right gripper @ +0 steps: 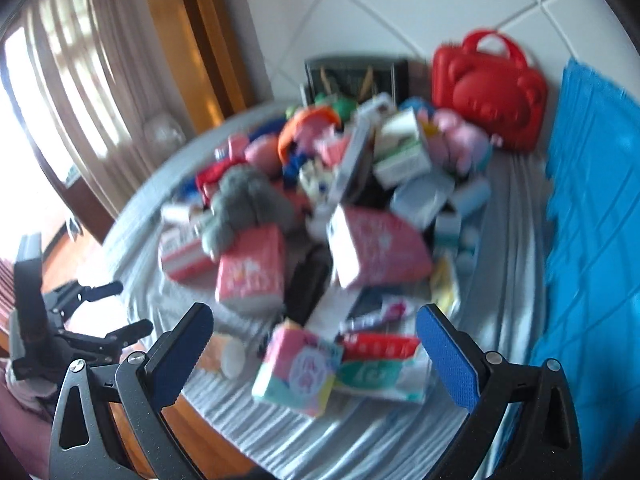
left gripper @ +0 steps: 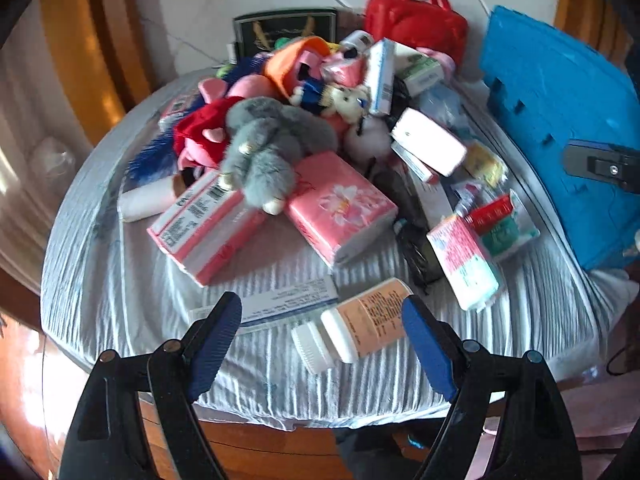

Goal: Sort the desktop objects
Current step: 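Grasp the white pill bottle with the left tool while the right tool grasps the Kotex pack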

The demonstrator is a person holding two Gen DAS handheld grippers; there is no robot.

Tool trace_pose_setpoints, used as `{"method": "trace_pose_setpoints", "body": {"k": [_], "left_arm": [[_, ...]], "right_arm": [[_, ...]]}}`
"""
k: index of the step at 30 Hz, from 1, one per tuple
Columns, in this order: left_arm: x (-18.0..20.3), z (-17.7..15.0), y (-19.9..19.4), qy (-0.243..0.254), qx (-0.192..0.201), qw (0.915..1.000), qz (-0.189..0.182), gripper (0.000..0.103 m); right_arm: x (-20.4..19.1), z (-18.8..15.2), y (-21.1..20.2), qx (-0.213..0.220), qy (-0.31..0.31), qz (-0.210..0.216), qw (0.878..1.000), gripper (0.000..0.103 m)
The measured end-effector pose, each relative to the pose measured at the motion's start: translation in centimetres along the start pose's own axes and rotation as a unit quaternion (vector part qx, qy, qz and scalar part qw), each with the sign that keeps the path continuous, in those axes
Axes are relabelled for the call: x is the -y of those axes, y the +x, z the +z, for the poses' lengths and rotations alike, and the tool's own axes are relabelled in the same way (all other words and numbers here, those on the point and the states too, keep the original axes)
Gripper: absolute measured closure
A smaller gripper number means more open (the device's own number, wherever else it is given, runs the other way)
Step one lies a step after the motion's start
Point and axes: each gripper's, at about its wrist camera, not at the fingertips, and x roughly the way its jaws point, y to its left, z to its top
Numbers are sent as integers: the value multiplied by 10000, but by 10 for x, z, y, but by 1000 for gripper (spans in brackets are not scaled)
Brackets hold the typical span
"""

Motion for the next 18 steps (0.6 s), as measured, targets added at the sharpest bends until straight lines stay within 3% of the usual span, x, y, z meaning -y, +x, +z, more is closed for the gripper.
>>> {"method": "trace_pose_setpoints", "body": {"k": [5,10,13,18], "left_arm": [[19,-10,30,584,-442,9963,-441,21],[27,-12,58,1024,-866,9888,-651,21],[29,-8,77,971,-1044,9880,-600,22],[18,1,102,243,-1153,9904,-723,45]], "right_arm": [[4,-20,21,-461,224,-117,9986,0],[8,-29,25,-715,348,-256,9965,0],[9,-35,36,-926,389,-395,9942,0],[12,-43,56,-1203,672,-411,9896,0]]}}
